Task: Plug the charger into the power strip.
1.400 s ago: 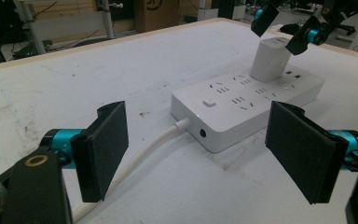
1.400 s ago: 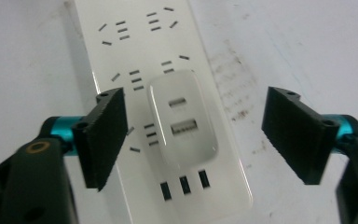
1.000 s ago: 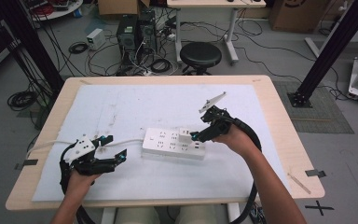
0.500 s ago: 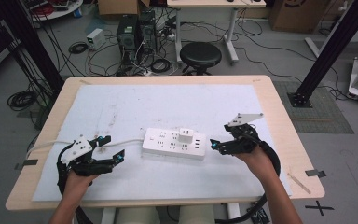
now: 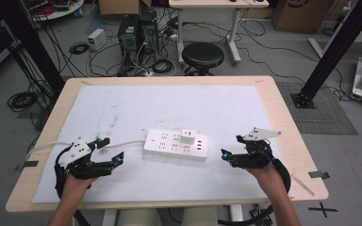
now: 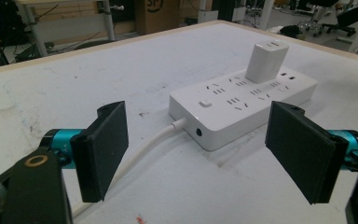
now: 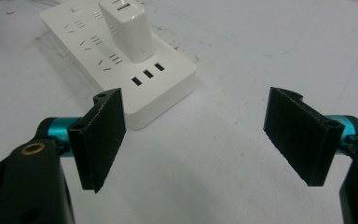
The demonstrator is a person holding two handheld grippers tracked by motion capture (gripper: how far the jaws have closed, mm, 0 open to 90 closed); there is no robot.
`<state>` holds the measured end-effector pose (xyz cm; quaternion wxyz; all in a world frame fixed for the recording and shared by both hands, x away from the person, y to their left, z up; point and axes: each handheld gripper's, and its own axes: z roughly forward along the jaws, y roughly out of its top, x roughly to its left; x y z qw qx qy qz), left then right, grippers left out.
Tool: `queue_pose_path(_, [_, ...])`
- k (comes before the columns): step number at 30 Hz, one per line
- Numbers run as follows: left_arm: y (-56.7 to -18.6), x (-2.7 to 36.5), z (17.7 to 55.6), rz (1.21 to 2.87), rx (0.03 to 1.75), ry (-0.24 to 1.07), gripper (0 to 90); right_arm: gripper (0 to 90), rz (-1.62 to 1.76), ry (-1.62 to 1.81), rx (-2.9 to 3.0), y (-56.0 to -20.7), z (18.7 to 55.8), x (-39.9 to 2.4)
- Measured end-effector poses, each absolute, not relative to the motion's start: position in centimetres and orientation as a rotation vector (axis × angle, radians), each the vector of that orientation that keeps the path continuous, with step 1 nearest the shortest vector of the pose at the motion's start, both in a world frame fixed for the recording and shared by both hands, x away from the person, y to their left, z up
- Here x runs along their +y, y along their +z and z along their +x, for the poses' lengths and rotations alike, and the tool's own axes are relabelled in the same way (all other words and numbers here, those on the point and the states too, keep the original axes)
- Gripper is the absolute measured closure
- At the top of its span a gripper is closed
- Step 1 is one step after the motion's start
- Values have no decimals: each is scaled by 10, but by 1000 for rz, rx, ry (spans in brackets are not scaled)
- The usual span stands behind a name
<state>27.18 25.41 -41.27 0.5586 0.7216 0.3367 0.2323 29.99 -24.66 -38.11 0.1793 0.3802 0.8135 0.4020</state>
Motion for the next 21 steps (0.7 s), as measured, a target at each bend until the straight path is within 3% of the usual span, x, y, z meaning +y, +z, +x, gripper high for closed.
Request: queue_pose_path(21, [-412, 256, 272, 1695, 804, 549, 213, 213, 1109, 1149, 2269, -386, 288, -251])
